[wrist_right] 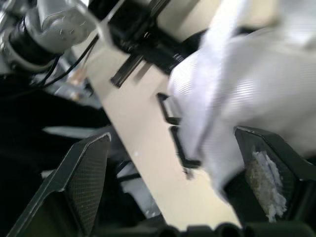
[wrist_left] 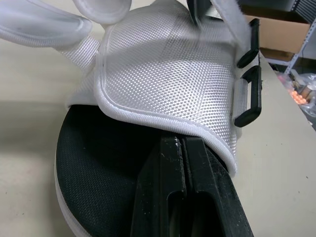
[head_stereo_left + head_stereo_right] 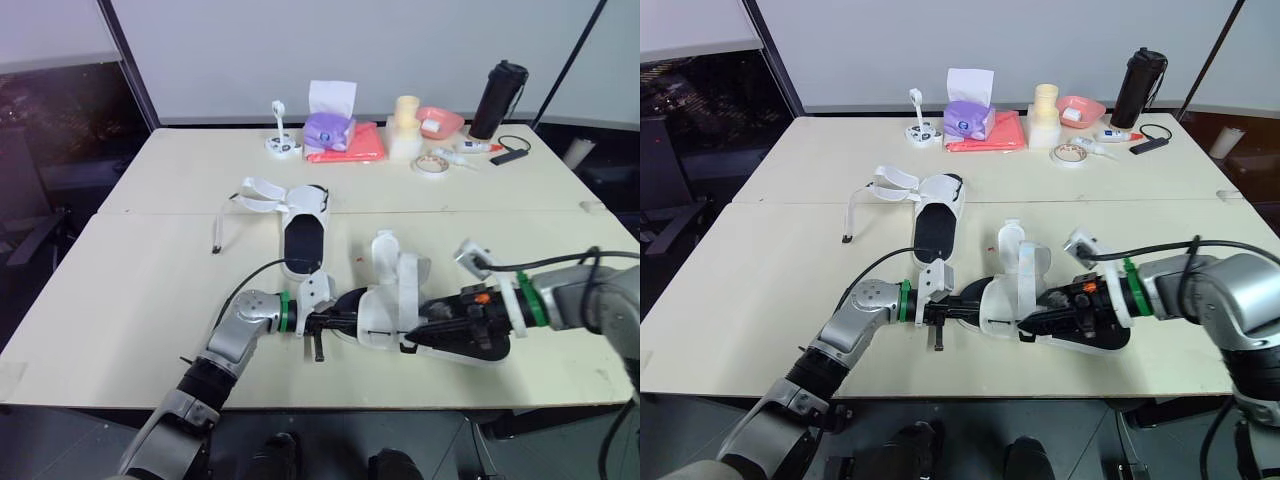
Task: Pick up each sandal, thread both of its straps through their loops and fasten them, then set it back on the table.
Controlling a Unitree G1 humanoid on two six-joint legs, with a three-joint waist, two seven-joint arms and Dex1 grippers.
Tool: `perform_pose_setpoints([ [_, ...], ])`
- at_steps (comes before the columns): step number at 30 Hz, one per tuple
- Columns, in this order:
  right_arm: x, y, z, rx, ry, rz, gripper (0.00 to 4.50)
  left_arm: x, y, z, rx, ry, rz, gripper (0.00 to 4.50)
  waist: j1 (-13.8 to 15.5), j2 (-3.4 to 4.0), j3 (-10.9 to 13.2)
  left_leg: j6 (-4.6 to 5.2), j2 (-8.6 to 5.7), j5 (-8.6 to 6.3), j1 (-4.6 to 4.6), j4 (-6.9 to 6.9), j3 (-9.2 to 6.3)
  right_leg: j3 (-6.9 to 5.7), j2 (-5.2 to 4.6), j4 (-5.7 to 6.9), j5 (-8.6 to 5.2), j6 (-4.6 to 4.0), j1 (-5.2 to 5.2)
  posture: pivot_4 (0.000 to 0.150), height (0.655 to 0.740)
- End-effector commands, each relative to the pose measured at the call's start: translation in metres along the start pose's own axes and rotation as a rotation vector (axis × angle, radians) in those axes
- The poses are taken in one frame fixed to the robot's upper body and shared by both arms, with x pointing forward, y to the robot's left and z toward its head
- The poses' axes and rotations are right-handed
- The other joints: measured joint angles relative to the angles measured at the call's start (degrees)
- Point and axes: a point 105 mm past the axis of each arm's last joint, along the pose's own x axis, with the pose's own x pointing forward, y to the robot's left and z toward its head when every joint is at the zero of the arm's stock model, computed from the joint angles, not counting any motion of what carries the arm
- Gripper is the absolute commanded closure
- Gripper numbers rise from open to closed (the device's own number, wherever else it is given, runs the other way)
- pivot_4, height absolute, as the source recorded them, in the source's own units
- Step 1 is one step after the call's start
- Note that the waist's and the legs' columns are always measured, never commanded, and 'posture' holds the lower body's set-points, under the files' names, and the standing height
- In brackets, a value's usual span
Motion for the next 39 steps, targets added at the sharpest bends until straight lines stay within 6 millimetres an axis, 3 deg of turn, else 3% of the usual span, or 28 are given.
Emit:
perform_pose_setpoints([
  [1,-0.016,0.011,0.006,-0.022,-0.044,-0.03,0.04,0.002,-0.002,-0.009,-0.015,0.036,-0.014,4.5,0.06,0.0,0.0,0.0,0.0,0.0,-0.01,0.0,0.0,0.0,-0.01,0.0,0.0,0.0,0.0,0.15,0.74],
  [10,-0.014,0.018,-0.032,0.12,-0.057,-0.049,0.04,0.003,-0.002,-0.008,-0.015,0.032,-0.016,4.5,0.15,-0.01,0.0,0.02,0.02,-0.01,-0.01,0.04,0.0,0.0,-0.02,-0.01,0.0,0.0,0.02,0.15,0.74],
  [19,0.011,0.021,-0.061,0.252,-0.101,-0.014,0.04,0.005,-0.004,-0.007,-0.017,0.024,-0.019,4.5,0.11,0.0,-0.01,0.03,0.02,0.0,0.0,0.04,-0.01,0.0,-0.01,0.0,0.0,0.0,0.05,0.15,0.74],
  [27,0.032,0.011,-0.048,0.25,-0.182,-0.025,0.04,0.005,-0.005,-0.007,-0.015,0.026,-0.025,4.5,0.03,0.01,-0.01,0.03,0.01,0.0,0.01,0.04,-0.02,0.0,-0.01,0.0,0.0,0.0,0.05,0.15,0.74],
  [38,0.036,0.001,-0.035,0.24,-0.201,-0.012,0.04,0.004,-0.006,-0.007,-0.016,0.026,-0.024,4.5,-0.14,0.01,-0.01,0.03,0.01,0.0,0.01,0.03,-0.02,0.0,0.03,0.0,0.0,0.0,0.03,0.15,0.74],
  [39,0.036,0.0,-0.034,0.239,-0.204,-0.01,0.27,0.004,-0.006,-0.007,-0.016,0.026,-0.022,4.5,-0.14,0.01,-0.01,0.03,0.02,0.0,0.01,0.03,-0.02,0.0,0.03,0.0,0.0,0.0,0.03,0.15,0.74],
])
